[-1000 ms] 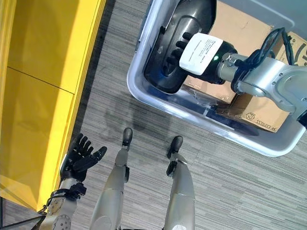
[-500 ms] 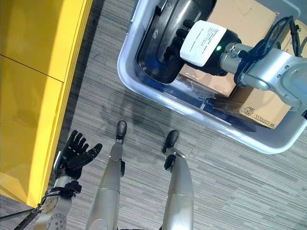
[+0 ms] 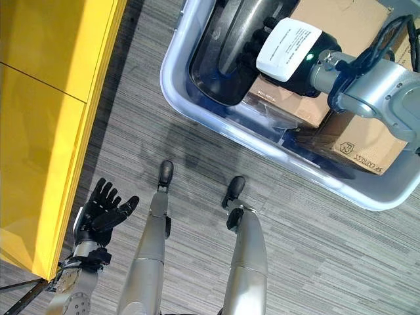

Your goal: Move parts from the plastic box to the shelf.

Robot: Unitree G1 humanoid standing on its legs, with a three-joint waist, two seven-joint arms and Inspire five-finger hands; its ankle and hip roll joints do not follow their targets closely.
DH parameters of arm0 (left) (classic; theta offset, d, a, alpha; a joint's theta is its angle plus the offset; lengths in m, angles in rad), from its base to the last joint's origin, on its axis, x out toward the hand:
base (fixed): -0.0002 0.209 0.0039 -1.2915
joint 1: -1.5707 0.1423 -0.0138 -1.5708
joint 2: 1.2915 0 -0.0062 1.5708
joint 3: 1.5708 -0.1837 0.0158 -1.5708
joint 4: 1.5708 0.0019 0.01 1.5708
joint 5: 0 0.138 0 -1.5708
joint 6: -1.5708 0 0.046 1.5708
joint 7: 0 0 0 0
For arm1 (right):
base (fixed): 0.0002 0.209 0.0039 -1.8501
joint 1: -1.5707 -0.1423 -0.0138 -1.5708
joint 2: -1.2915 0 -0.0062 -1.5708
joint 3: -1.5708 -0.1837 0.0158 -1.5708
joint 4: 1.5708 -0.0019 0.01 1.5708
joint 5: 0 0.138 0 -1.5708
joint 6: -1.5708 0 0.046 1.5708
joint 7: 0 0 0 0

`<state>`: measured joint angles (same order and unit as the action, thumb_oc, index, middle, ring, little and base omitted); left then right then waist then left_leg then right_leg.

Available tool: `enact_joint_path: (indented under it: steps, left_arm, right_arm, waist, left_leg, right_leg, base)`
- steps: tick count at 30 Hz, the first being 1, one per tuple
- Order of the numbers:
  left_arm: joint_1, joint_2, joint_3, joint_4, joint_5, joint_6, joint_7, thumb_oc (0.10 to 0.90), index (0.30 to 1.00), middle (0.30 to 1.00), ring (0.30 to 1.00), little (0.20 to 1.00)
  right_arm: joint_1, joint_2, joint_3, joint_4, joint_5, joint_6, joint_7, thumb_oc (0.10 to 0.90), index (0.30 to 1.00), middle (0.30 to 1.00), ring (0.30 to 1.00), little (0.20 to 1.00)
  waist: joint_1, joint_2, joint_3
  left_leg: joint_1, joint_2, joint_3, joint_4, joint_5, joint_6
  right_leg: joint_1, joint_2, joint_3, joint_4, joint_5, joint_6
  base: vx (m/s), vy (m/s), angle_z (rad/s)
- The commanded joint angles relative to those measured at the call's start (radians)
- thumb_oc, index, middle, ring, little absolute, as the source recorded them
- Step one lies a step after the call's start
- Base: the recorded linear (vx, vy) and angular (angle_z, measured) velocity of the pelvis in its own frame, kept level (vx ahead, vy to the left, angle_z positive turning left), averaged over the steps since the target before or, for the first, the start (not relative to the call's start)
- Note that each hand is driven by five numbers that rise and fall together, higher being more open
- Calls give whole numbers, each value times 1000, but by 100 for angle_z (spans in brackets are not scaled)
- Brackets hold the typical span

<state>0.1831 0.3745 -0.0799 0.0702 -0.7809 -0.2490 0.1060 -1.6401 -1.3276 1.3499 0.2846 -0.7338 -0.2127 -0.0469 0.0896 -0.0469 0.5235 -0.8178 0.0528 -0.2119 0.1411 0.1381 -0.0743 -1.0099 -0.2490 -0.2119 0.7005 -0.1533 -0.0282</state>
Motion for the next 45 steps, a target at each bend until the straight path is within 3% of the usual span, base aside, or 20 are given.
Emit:
enact_joint_path:
  steps: [1, 13, 19, 21, 22, 24, 28, 34, 39, 43, 45]
  left_arm:
    - [79, 58, 47, -69, -11, -85, 4, 900, 1000, 1000, 1000, 1000]
    - [61, 75, 42, -62, -11, -80, -14, 900, 1000, 1000, 1000, 1000]
    - [49, 80, 36, -47, -5, -73, -21, 900, 1000, 1000, 1000, 1000]
    - [44, 74, 36, -45, -4, -69, -25, 900, 1000, 1000, 1000, 1000]
    - [41, 72, 37, -42, 0, -67, -26, 900, 1000, 1000, 1000, 1000]
    - [40, 67, 33, -39, 1, -65, -29, 900, 1000, 1000, 1000, 1000]
    - [25, 47, 28, -30, 7, -57, -41, 900, 1000, 1000, 1000, 1000]
    - [26, 57, 46, -31, 12, -48, -66, 900, 1000, 1000, 1000, 1000]
    - [38, 68, 83, -66, 71, -48, -73, 900, 1000, 1000, 1000, 1000]
    - [39, 109, 132, -106, 245, -64, -47, 900, 1000, 1000, 1000, 1000]
    - [30, 125, 149, -112, 293, -70, -40, 900, 1000, 1000, 1000, 1000]
  right_arm:
    - [-75, -62, 50, 33, 50, 15, 11, 400, 300, 300, 300, 300]
    - [-18, -52, 50, -17, 98, -23, 44, 400, 300, 300, 300, 300]
    - [8, -64, 50, -81, 123, -39, 63, 400, 300, 300, 300, 300]
    - [13, -75, 50, -101, 138, -41, 68, 400, 300, 300, 300, 300]
    - [15, -77, 50, -106, 147, -43, 69, 400, 300, 300, 300, 300]
    - [16, -85, 50, -119, 164, -45, 71, 400, 300, 300, 300, 300]
    - [38, -124, 37, -152, 239, -43, 62, 400, 300, 300, 300, 300]
    - [218, -200, -165, -233, 332, -51, 62, 400, 300, 300, 300, 300]
    - [466, -258, -426, -300, 423, -69, 69, 400, 300, 300, 300, 300]
    - [703, -277, -684, -351, 531, -84, 96, 400, 300, 300, 300, 300]
    - [777, -275, -759, -370, 584, -93, 114, 400, 300, 300, 300, 300]
  waist:
    - [47, -1, -4]
    - [53, -10, -4]
    - [53, -15, -4]
    - [53, -15, -4]
    - [51, -14, -4]
    - [49, -10, -4]
    - [32, -3, -32]
    - [19, -16, -99]
    - [2, -25, -164]
    - [-14, -32, -223]
    - [-21, -42, -260]
  left_leg:
    - [194, 70, 17, 44, -171, -33]
    - [258, 71, 14, 37, -184, -31]
    - [326, 77, 10, 28, -188, -31]
    - [335, 73, 7, 27, -165, -30]
    - [363, 77, 5, 24, -188, -31]
    - [364, 74, 2, 21, -165, -30]
    - [433, 75, -3, -1, -165, -30]
    - [523, 82, -3, -49, -161, -28]
    - [590, 84, 0, -96, -155, -30]
    - [638, 88, 7, -138, -151, -36]
    - [660, 93, 14, -165, -147, -42]
  right_leg:
    - [4, -20, 128, 106, -66, 123]
    - [59, -24, 113, 96, -59, 133]
    - [148, -24, 99, 55, -42, 141]
    - [183, -27, 82, 15, 1, 134]
    - [209, -27, 84, 20, -25, 146]
    - [225, -28, 72, -7, 9, 136]
    - [341, -25, 52, -89, 38, 143]
    - [498, -15, 17, -229, 76, 156]
    - [617, -11, -6, -359, 127, 172]
    - [704, -9, -17, -460, 156, 185]
    - [737, -10, -22, -510, 170, 194]
  base:
    - [0, 0, 0]
    - [-3, 14, 1]
    - [-14, 25, 1]
    - [-43, 37, 3]
    - [0, 0, 0]
    - [-31, 38, 8]
    - [43, 45, 7]
    - [59, 48, 1]
    - [48, 58, -1]
    - [55, 44, -2]
    - [43, 29, 1]
